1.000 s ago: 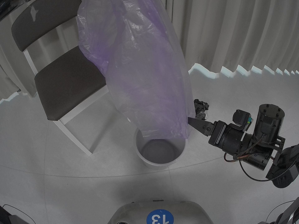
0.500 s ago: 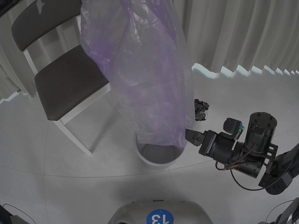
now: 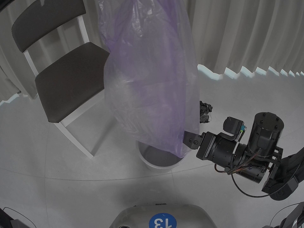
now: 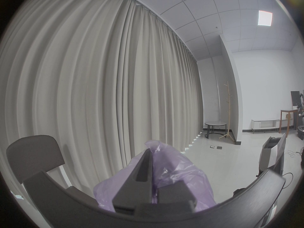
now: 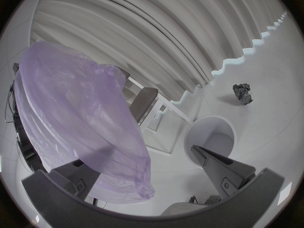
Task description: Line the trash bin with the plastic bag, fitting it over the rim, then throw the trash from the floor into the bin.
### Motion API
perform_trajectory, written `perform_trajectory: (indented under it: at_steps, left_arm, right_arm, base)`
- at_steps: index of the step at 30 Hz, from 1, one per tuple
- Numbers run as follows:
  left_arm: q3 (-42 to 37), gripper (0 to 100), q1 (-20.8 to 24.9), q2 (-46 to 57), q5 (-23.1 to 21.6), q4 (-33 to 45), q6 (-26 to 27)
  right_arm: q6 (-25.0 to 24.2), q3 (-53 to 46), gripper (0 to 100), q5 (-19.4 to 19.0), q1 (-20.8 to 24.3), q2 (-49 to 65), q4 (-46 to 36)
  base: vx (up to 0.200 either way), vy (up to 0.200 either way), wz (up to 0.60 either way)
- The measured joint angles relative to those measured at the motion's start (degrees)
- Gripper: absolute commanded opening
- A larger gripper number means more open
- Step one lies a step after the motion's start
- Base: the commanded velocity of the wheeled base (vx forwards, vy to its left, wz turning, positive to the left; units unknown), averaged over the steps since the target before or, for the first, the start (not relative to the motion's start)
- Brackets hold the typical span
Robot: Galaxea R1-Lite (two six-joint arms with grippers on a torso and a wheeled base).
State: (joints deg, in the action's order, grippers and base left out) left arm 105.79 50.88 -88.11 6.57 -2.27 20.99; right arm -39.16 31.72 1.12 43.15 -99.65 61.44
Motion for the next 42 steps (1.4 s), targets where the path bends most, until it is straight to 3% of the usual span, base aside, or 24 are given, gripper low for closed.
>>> perform_trajectory:
  at_steps: [14, 15, 32, 42]
  left_arm:
    - [-0.1, 0, 0.0, 0.4, 0.1, -0.7, 0.0]
    - [-0.1, 0, 0.0, 0.5, 0.1, -0.7, 0.0]
    - [-0.7, 0, -0.1, 0.9, 0.5, -0.6, 0.0]
    - [-4.1, 0, -0.9, 3.3, 2.3, 4.2, 0.0]
  right_arm:
    - [1.7, 0.5, 100, 1.2, 0.2, 2.2, -4.2]
    - [1.8, 0.5, 0, 1.3, 0.2, 2.3, -4.2]
    - [3.2, 0.3, 0, 2.2, 0.2, 5.9, -11.1]
    - [8.3, -0.5, 0, 5.5, 0.5, 10.9, -14.4]
  base:
    - [0.000, 0.000, 0.00]
    - [0.000, 0.000, 0.00]
    - [0.000, 0.000, 0.00]
    - [0.000, 0.000, 0.00]
